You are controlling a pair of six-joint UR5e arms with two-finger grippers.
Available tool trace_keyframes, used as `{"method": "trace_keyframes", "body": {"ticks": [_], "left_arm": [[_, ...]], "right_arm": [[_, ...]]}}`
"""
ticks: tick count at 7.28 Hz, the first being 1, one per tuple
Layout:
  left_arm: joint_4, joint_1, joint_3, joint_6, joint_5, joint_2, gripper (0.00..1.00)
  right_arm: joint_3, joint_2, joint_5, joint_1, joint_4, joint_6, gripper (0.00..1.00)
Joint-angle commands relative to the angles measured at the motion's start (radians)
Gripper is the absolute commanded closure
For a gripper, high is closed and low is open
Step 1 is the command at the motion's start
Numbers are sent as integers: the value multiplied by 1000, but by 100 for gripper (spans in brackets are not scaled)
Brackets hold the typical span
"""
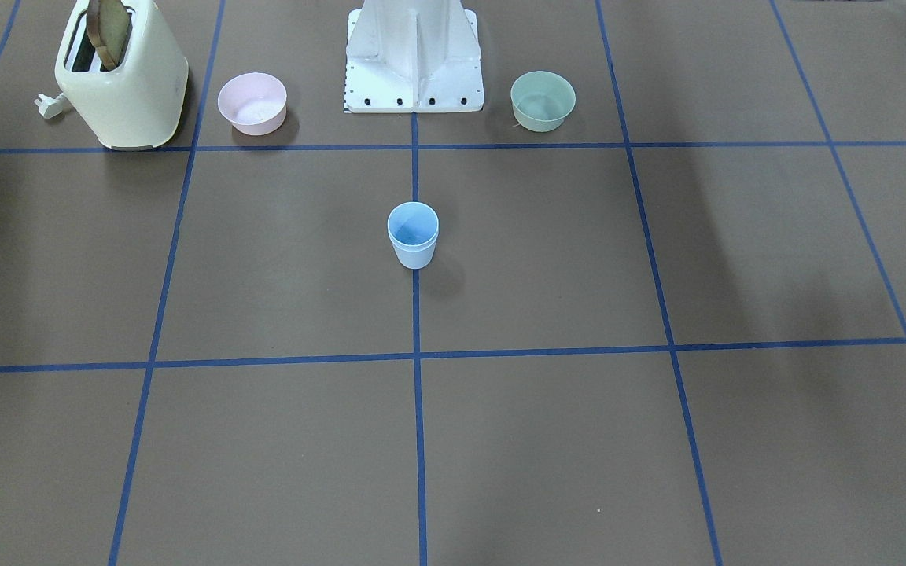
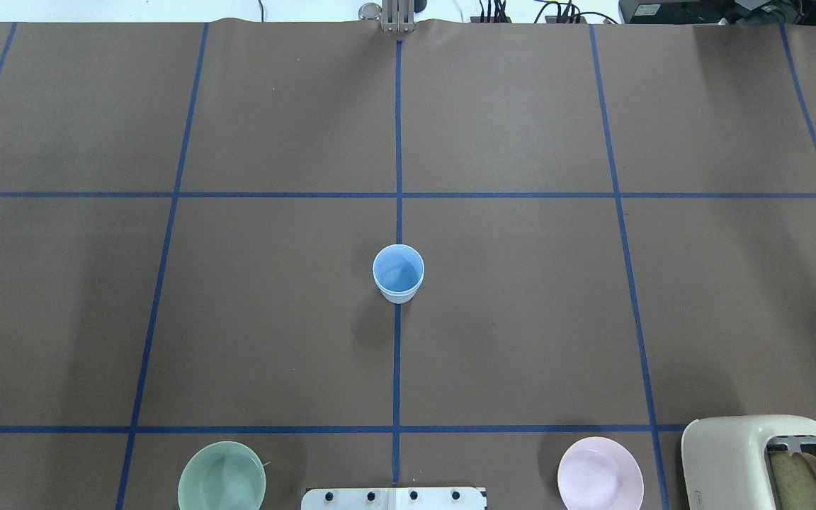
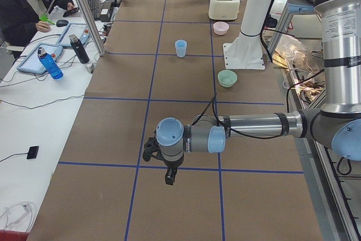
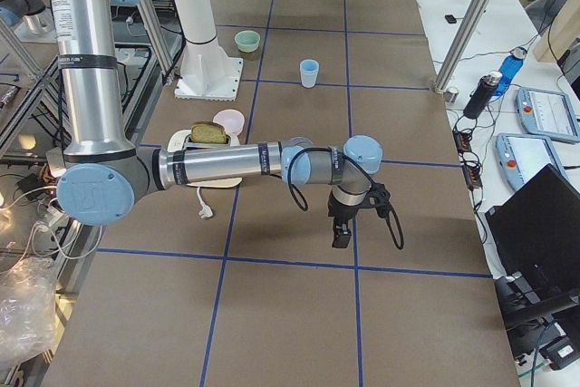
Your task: Stack blue cups with both arms
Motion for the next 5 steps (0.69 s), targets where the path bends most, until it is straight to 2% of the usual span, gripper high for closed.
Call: {"method": "trace_keyframes", "body": {"ticks": [1,5], "left_arm": [[-2,0,-2,0,0,0,2],[-3,0,-8,0,0,-1,2]], "right_arm": [[-3,-29,1,24,-2,5,0],[-2,-29,4,31,1,14,0]]}}
